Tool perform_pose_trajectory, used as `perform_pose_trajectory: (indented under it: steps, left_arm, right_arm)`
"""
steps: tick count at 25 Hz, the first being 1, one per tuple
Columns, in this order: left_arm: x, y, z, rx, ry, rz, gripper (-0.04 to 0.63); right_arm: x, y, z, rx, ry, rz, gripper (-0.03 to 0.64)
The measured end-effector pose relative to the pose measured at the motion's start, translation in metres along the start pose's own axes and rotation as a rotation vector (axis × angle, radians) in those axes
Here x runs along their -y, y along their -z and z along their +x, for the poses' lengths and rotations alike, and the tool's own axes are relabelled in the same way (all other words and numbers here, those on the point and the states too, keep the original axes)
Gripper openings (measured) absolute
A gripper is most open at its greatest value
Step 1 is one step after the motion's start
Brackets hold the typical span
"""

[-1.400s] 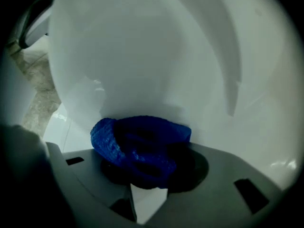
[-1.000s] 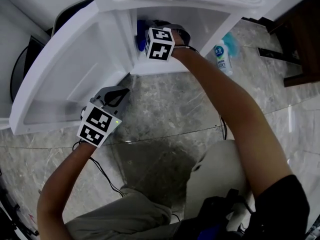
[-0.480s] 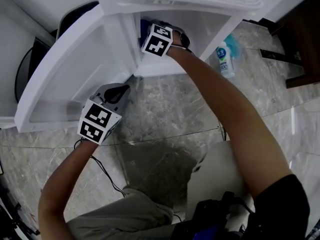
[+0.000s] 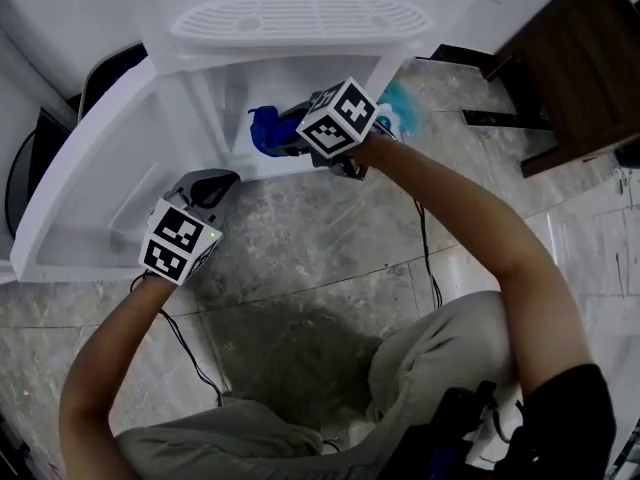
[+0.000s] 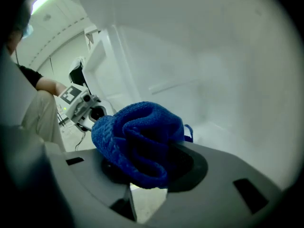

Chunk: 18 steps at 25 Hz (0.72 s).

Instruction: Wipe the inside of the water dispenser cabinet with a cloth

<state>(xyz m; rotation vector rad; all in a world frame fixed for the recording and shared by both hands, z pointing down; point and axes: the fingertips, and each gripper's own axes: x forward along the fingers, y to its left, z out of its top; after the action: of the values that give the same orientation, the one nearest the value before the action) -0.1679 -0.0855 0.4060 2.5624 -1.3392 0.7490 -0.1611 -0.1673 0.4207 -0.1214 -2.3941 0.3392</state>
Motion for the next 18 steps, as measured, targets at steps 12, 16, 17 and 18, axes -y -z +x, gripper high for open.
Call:
perform_pose_trajectory:
  steps: [12, 16, 17, 18]
  left_arm:
    - [0.062, -0.087, 0.048, 0.192, 0.123, 0.296, 0.301]
    - [0.075, -0.092, 0.048, 0.178, 0.134, 0.361, 0.301]
    - [0.078, -0.091, 0.048, 0.171, 0.128, 0.388, 0.301]
    - [0.081, -0.092, 0.048, 0.164, 0.121, 0.418, 0.301]
  right_arm:
    - [-0.064, 0.003, -0.084, 0.123, -0.17, 0.247, 0.133]
    - [-0.073, 0.01, -0.086, 0.179, -0.268, 0.352, 0.133]
    - [-0.076, 0.011, -0.085, 0.18, -0.292, 0.364, 0.133]
    - [-0.079, 0.013, -0.084, 0.178, -0.315, 0.377, 0.133]
